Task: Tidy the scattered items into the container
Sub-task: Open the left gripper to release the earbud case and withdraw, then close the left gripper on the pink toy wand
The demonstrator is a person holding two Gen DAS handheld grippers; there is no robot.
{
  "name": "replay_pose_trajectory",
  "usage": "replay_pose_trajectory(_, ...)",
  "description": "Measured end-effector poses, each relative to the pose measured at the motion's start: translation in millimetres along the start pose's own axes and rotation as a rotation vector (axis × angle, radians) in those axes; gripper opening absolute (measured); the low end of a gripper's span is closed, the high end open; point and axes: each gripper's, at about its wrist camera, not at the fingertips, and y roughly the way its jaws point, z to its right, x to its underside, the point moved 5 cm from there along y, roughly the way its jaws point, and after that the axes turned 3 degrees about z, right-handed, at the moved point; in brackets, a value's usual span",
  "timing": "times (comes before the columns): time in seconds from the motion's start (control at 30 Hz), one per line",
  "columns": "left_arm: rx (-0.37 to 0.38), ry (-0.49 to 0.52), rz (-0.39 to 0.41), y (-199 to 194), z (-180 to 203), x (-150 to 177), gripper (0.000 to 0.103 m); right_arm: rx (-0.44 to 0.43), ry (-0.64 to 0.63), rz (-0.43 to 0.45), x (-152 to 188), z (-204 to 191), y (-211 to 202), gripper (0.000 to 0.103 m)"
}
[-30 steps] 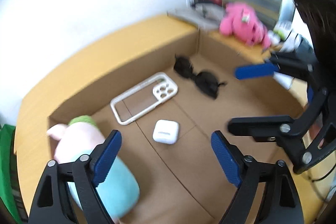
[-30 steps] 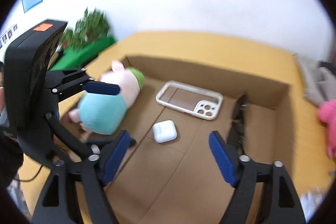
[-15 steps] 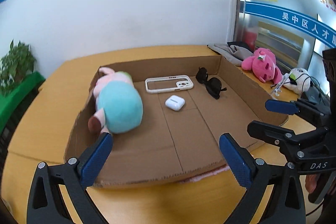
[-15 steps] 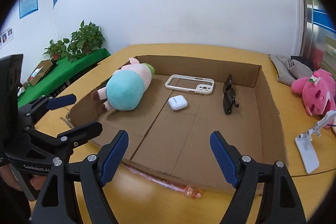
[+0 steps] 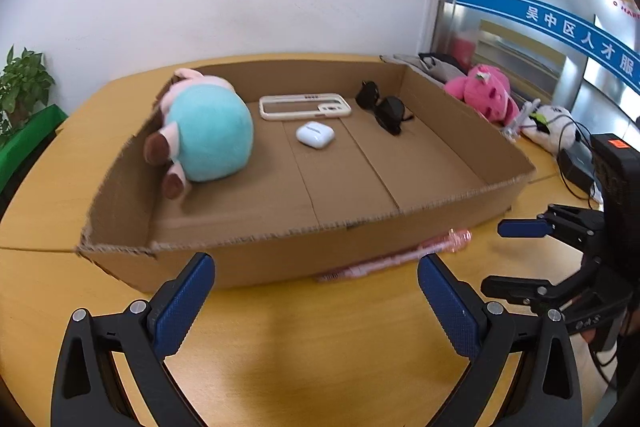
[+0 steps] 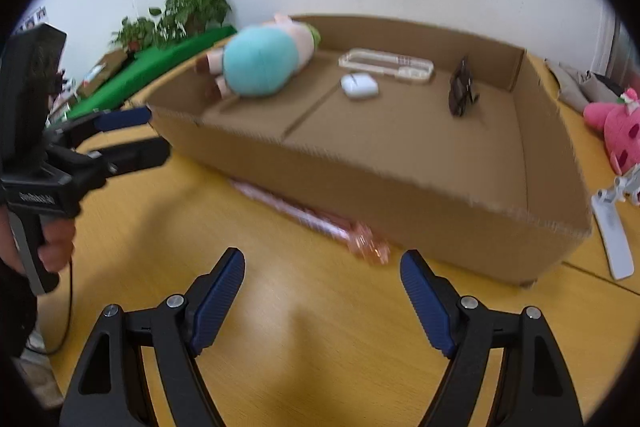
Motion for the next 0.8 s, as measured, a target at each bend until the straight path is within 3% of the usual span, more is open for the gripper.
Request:
replay_pose_trajectory(0.13, 0.011, -0.026, -0.03, 10, -2, 11, 0.103, -0.014, 0.011, -0.059, 11, 12, 14, 0.08)
replay_pose_trajectory(0.47, 0.012, -0.066, -0.119, 35, -10, 33, 0.103, -0.053, 0.01, -0.065, -3, 13, 45, 0.083)
replay_pose_trajectory(0.7, 0.02, -0.125, -0.141, 37, -21, 39, 0.103, -0.211, -0.106, -0.084, 4, -39, 37, 0.083)
replay_pose_trajectory(0.8, 0.029, -0.148, -0.162, 38, -24, 42, 0.103, -0.23, -0.118, -0.062, 4, -51, 26, 0.083)
